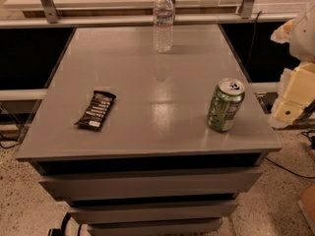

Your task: Move green can near water bottle

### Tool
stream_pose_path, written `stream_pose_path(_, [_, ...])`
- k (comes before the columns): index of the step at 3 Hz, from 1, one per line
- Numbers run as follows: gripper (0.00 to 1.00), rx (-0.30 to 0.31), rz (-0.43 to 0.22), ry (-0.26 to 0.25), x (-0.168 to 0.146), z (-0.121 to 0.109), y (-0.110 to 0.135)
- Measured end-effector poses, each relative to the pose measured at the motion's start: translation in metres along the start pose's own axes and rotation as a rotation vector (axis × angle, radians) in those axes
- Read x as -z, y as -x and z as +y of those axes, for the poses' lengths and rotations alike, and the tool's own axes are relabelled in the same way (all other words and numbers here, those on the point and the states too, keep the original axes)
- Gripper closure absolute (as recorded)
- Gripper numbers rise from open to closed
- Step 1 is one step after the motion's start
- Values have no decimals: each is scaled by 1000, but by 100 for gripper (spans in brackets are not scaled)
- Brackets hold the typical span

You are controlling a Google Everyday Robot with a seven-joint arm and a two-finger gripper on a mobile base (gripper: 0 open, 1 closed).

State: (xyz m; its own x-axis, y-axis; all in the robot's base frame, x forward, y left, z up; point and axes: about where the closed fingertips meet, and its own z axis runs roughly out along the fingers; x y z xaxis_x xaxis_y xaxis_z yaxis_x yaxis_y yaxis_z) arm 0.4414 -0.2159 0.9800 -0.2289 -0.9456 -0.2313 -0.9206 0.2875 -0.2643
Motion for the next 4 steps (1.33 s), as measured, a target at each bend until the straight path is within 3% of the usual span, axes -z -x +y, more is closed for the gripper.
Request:
stream_pose_path(1, [0, -40, -90, -6, -10, -7, -3])
stream_pose_path(4, [0, -173, -587, 129, -80, -8, 3])
